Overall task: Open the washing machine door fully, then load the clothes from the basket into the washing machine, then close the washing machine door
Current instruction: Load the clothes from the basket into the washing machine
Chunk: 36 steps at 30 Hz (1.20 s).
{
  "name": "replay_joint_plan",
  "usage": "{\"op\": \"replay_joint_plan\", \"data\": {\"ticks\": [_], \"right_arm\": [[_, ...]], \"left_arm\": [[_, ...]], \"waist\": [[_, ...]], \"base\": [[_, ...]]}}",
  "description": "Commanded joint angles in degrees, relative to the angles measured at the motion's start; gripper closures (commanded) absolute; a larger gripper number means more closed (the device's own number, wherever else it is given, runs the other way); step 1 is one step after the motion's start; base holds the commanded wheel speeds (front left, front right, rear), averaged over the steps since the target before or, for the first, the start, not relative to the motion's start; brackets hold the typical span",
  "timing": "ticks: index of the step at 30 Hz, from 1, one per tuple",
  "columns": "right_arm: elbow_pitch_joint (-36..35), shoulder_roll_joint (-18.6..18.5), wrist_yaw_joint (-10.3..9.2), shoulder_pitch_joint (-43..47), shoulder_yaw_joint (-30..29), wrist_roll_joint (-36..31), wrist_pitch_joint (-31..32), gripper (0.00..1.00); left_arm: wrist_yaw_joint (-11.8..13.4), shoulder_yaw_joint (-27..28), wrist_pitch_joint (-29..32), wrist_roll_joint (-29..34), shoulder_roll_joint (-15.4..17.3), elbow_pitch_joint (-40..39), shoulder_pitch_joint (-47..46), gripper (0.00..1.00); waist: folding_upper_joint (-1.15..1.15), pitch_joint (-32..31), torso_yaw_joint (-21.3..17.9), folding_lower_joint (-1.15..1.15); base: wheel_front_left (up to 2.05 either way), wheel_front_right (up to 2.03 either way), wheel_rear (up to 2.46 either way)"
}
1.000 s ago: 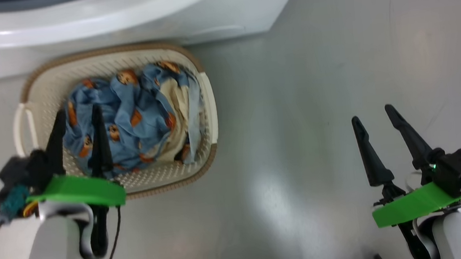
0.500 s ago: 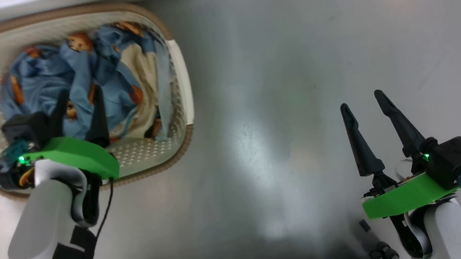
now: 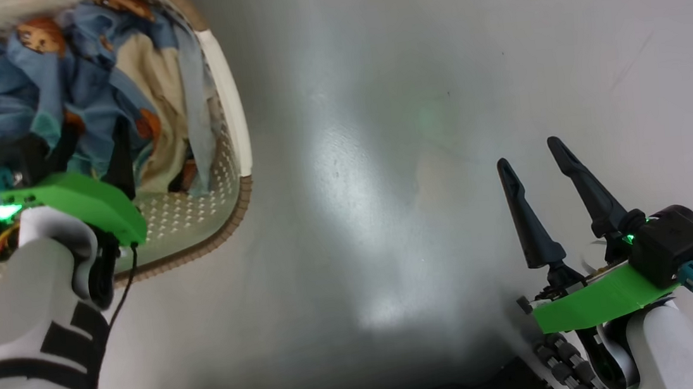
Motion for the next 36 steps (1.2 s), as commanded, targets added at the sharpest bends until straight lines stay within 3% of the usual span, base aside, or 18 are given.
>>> {"op": "replay_joint_plan", "data": {"ticks": [1, 16, 29, 30, 31, 33, 34, 36], "right_arm": [[-1.0, 0.3, 0.10, 1.8, 1.6, 0.3, -0.4, 0.00], [0.3, 0.3, 0.10, 1.8, 3.3, 2.5, -0.4, 0.00], [-0.1, 0.4, 0.10, 2.0, 4.3, 3.1, -0.4, 0.00], [-0.2, 0.4, 0.10, 2.1, 4.4, 3.1, -0.4, 0.00], [-0.2, 0.4, 0.10, 2.2, 4.3, 3.2, -0.4, 0.00], [-0.3, 0.4, 0.10, 2.4, 4.1, 3.0, -0.4, 0.00], [-0.3, 0.4, 0.10, 2.4, 4.0, 3.0, -0.4, 0.00], [-0.5, 0.4, 0.10, 2.3, 3.7, 3.1, -0.4, 0.00]], "left_arm": [[-0.1, 0.3, 0.0, -0.6, 2.0, 0.1, 0.6, 0.00], [-0.1, -9.8, 0.7, -5.4, 2.4, 0.2, -7.0, 0.00], [1.0, -13.8, 7.0, -4.1, 1.6, 12.6, -11.7, 0.00], [1.0, -13.8, 7.4, -4.2, 1.5, 13.4, -11.9, 0.08], [1.0, -13.7, 7.5, -4.5, 1.2, 14.0, -12.2, 0.39], [1.3, -13.4, 7.2, -4.9, 0.9, 14.8, -12.6, 0.83], [1.6, -13.2, 6.8, -5.0, 0.7, 15.1, -12.8, 1.00], [2.0, -13.0, 6.2, -5.2, 0.4, 15.6, -13.1, 1.00]], "waist": [[0.00, 1.0, -0.7, 0.00], [0.00, 3.2, -2.0, 0.00], [0.00, 3.6, -3.7, 0.00], [0.00, 3.5, -3.8, 0.00], [0.00, 3.4, -3.9, 0.00], [0.00, 3.2, -3.9, 0.00], [0.00, 3.1, -3.9, 0.00], [0.00, 2.8, -3.8, 0.00]], "base": [[0.00, 0.00, 0.00], [0.00, 0.00, 0.00], [0.00, 0.00, 0.00], [0.00, 0.00, 0.00], [0.00, 0.00, 0.00], [0.00, 0.00, 0.00], [0.00, 0.00, 0.00], [0.00, 0.00, 0.00]]}}
